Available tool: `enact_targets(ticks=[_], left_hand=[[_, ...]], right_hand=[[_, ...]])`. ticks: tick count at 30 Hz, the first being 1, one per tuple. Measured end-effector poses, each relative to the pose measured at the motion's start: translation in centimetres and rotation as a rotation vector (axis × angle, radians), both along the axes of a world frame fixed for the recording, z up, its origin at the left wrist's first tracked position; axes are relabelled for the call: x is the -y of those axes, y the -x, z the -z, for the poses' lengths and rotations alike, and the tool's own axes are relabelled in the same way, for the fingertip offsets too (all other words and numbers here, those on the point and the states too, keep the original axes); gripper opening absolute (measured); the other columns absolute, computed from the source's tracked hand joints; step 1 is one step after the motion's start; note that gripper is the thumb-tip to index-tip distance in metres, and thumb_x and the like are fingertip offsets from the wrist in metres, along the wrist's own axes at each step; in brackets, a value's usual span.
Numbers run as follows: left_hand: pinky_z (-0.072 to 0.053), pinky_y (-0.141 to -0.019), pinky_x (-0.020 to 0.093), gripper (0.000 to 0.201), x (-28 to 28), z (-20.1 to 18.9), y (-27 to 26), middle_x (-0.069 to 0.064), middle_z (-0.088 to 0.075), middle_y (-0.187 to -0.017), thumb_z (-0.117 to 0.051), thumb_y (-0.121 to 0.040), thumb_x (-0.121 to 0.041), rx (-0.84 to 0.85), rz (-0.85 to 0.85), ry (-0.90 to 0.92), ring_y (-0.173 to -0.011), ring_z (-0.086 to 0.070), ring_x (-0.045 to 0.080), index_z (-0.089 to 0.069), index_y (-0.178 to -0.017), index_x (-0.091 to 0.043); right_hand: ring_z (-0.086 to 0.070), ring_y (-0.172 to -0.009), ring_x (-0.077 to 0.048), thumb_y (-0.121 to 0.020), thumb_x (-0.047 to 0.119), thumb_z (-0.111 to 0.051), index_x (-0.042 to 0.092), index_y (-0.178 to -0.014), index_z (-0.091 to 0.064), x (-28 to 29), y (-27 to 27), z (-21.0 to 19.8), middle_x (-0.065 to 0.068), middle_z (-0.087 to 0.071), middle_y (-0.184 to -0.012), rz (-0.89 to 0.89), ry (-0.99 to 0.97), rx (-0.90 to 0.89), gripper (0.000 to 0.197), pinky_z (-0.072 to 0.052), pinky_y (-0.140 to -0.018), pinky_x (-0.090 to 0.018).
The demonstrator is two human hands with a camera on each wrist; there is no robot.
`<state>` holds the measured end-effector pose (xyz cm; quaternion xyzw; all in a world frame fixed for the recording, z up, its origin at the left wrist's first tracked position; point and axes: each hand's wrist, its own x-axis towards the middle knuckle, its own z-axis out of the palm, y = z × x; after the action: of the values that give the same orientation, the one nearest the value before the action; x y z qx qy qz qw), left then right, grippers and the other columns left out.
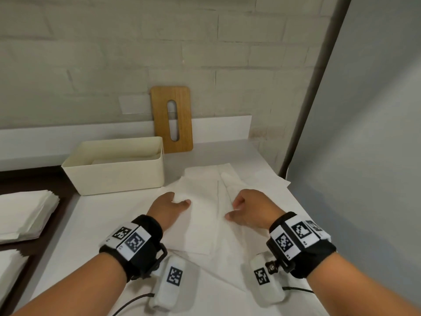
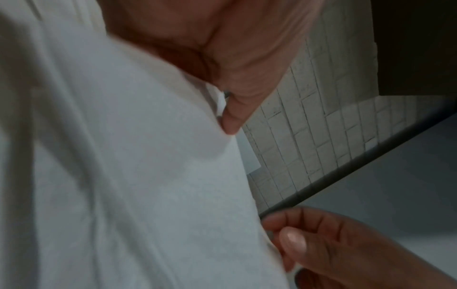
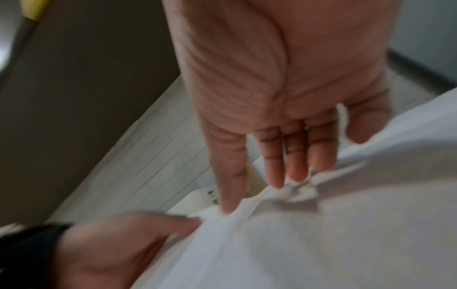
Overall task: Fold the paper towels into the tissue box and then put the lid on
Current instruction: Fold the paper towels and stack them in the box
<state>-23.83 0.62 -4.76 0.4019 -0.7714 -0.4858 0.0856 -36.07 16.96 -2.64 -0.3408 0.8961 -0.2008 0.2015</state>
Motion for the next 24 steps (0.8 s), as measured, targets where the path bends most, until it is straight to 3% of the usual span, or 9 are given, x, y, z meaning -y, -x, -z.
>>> enact_targets(ticks=[2, 4, 7, 9, 12, 15, 19, 21, 24], left_hand=[[-0.047, -0.073, 0.026, 0.019, -0.1, 0.1, 0.2, 0.005, -0.064, -0.099, -0.056, -0.09, -0.02, -0.098, -0.014, 0.012, -0.102, -0.058, 0.029, -0.059, -0.103, -0.008], [-0.042, -0.06, 0.021, 0.005, -0.3, -0.2, -0.3, 0.002, -0.062, -0.081, -0.056, -0.088, -0.01, -0.203, -0.042, -0.024, -0.084, -0.059, 0.026, -0.06, -0.087, -0.008], [-0.045, -0.062, 0.027, 0.015, 0.7, -0.6, -1.5, 0.011, -0.065, -0.088, -0.053, -0.085, -0.001, -0.312, -0.124, -0.094, -0.08, -0.06, 0.028, -0.06, -0.097, -0.003], [-0.047, -0.072, 0.033, 0.02, 1.7, -0.7, -2.7, 0.015, -0.064, -0.094, -0.051, -0.084, 0.002, -0.344, -0.19, -0.16, -0.084, -0.06, 0.031, -0.059, -0.101, -0.004], [-0.045, -0.085, 0.04, 0.023, 3.1, -0.2, -4.1, 0.021, -0.064, -0.104, -0.048, -0.083, 0.008, -0.342, -0.208, -0.236, -0.091, -0.059, 0.032, -0.059, -0.098, -0.006], [-0.045, -0.093, 0.049, 0.03, 3.1, 0.3, -4.9, 0.023, -0.064, -0.106, -0.05, -0.076, 0.007, -0.347, -0.155, -0.319, -0.095, -0.06, 0.038, -0.06, -0.1, -0.007], [-0.048, -0.09, 0.053, 0.046, 2.0, 1.3, -4.8, 0.024, -0.064, -0.11, -0.049, -0.071, 0.006, -0.386, -0.109, -0.453, -0.101, -0.06, 0.043, -0.058, -0.114, -0.005], [-0.049, -0.088, 0.05, 0.046, 1.5, 1.3, -4.9, 0.025, -0.063, -0.111, -0.052, -0.07, 0.003, -0.417, -0.102, -0.524, -0.096, -0.062, 0.04, -0.058, -0.116, -0.001], [-0.051, -0.082, 0.043, 0.057, 0.8, 0.8, -5.3, 0.025, -0.063, -0.109, -0.062, -0.063, -0.009, -0.557, -0.091, -0.751, -0.085, -0.067, 0.033, -0.058, -0.119, 0.0]], right_hand=[[-0.054, -0.102, -0.015, -0.07, 0.039, -0.077, 0.02, -0.113, -0.054, 0.5, -1.3, 0.3, 0.006, -0.053, -0.105, -0.09, -0.031, 0.042, 0.052, -0.046, -0.091, -0.029], [-0.052, -0.106, -0.016, -0.069, 0.033, -0.08, 0.019, -0.12, -0.048, 0.9, -2.0, 0.6, 0.005, -0.05, -0.11, -0.152, -0.084, 0.083, 0.062, -0.045, -0.091, -0.029], [-0.051, -0.109, -0.02, -0.077, 0.029, -0.073, 0.01, -0.123, -0.05, 1.1, -1.9, 0.9, -0.002, -0.052, -0.118, -0.222, -0.148, 0.057, 0.055, -0.04, -0.09, -0.027], [-0.057, -0.106, -0.023, -0.082, 0.028, -0.069, 0.006, -0.115, -0.059, 0.9, -1.6, 0.6, -0.005, -0.06, -0.117, -0.211, -0.052, 0.107, 0.041, -0.044, -0.094, -0.031], [-0.066, -0.097, -0.028, -0.084, 0.018, -0.067, 0.007, -0.096, -0.068, 0.3, -1.1, -0.7, -0.012, -0.07, -0.106, -0.018, 0.326, 0.33, 0.017, -0.052, -0.092, -0.039], [-0.067, -0.089, -0.024, -0.09, 0.017, -0.06, 0.012, -0.093, -0.066, 0.7, -0.9, -2.5, -0.011, -0.071, -0.102, 0.133, 0.652, 0.424, 0.009, -0.054, -0.079, -0.031], [-0.066, -0.083, -0.024, -0.095, 0.012, -0.049, 0.015, -0.093, -0.062, 2.9, -2.5, -4.4, -0.009, -0.07, -0.093, 0.127, 0.997, 0.728, 0.013, -0.053, -0.083, -0.04], [-0.066, -0.083, -0.02, -0.096, 0.011, -0.047, 0.017, -0.099, -0.06, 4.7, -3.7, -3.9, -0.005, -0.069, -0.095, 0.122, 1.011, 0.795, 0.014, -0.053, -0.083, -0.041], [-0.063, -0.102, -0.028, -0.094, 0.016, -0.05, 0.014, -0.117, -0.053, 7.4, -4.8, -1.1, -0.009, -0.065, -0.117, 0.142, 0.769, 0.659, 0.023, -0.049, -0.096, -0.048]])
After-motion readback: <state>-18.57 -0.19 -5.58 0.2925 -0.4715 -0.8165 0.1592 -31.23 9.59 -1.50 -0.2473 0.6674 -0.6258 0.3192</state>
